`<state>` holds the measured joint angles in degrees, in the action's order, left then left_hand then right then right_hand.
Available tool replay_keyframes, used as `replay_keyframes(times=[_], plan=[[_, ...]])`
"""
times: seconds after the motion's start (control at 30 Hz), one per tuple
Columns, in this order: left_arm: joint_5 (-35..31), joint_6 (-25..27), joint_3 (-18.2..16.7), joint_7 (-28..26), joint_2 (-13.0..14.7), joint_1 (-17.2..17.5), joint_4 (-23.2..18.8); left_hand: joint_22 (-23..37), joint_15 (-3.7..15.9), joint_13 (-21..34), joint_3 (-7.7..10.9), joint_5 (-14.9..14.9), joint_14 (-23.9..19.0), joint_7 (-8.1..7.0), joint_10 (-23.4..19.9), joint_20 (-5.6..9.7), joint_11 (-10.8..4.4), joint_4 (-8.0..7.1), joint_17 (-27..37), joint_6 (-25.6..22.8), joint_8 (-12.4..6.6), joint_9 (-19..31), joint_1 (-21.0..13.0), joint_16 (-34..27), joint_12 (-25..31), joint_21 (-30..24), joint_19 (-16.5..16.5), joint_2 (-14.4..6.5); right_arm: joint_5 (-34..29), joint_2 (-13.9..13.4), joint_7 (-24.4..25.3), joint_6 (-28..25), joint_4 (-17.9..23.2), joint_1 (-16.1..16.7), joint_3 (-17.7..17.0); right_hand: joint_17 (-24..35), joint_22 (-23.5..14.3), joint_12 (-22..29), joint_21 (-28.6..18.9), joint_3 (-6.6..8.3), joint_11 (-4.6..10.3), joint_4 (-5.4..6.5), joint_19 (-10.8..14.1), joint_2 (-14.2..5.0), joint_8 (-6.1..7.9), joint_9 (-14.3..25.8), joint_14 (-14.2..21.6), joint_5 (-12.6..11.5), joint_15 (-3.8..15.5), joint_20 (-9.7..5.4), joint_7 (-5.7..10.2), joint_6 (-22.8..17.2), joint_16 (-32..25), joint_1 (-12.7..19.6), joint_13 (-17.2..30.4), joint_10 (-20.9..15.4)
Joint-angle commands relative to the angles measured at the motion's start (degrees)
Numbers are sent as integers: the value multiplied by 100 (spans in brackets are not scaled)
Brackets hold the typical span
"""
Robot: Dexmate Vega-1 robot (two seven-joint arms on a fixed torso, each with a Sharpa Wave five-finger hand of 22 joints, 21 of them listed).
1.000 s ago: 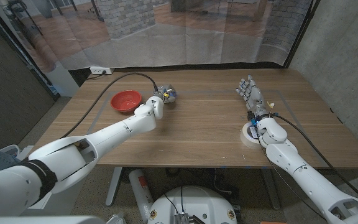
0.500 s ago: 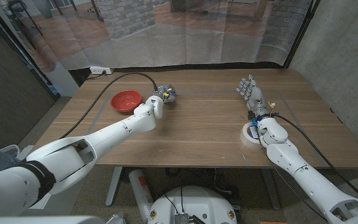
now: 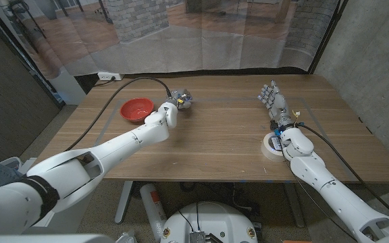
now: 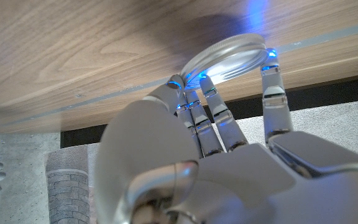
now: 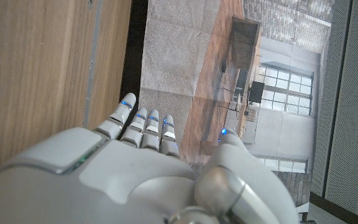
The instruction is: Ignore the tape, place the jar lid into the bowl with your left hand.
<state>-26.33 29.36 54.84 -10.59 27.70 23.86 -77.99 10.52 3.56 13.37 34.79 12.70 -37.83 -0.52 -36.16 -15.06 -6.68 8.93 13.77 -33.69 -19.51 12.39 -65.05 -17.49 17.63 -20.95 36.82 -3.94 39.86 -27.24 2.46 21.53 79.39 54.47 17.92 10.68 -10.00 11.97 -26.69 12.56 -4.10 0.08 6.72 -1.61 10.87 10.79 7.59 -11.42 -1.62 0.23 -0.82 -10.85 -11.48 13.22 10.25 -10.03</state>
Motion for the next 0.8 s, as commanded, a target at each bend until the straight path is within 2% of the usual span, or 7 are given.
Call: replay_keyframes(times=[0.03,0.37,0.8], plan=[[-9,50,-117,-19,121,119,-305,31,97,34,38,25,-51,10,53,738,206,-13,37,-64,-3,19,-205,-13,-13,-43,703,-133,-13,-27,40,10,75,50,-24,18,-12,1,21,22,-14,-40,63,-22,38,9,29,17,11,-18,12,-49,18,9,35,-30],[-35,179,-306,-11,370,324,-871,31,90,49,31,19,-22,16,55,745,217,-35,51,-39,24,18,-186,17,-31,-29,656,-116,-6,-38,54,-6,117,57,-35,18,-14,2,45,19,-16,-47,87,-24,38,9,26,17,18,-27,0,-52,22,6,35,-32],[-131,268,-426,53,518,447,-1235,31,76,62,37,17,-22,27,57,731,236,-47,66,-43,40,19,-184,33,-49,-22,626,-124,-13,-22,2,30,56,17,-22,17,-15,6,72,18,-27,-56,97,-28,40,9,14,17,21,-32,-5,-59,29,8,35,-43]])
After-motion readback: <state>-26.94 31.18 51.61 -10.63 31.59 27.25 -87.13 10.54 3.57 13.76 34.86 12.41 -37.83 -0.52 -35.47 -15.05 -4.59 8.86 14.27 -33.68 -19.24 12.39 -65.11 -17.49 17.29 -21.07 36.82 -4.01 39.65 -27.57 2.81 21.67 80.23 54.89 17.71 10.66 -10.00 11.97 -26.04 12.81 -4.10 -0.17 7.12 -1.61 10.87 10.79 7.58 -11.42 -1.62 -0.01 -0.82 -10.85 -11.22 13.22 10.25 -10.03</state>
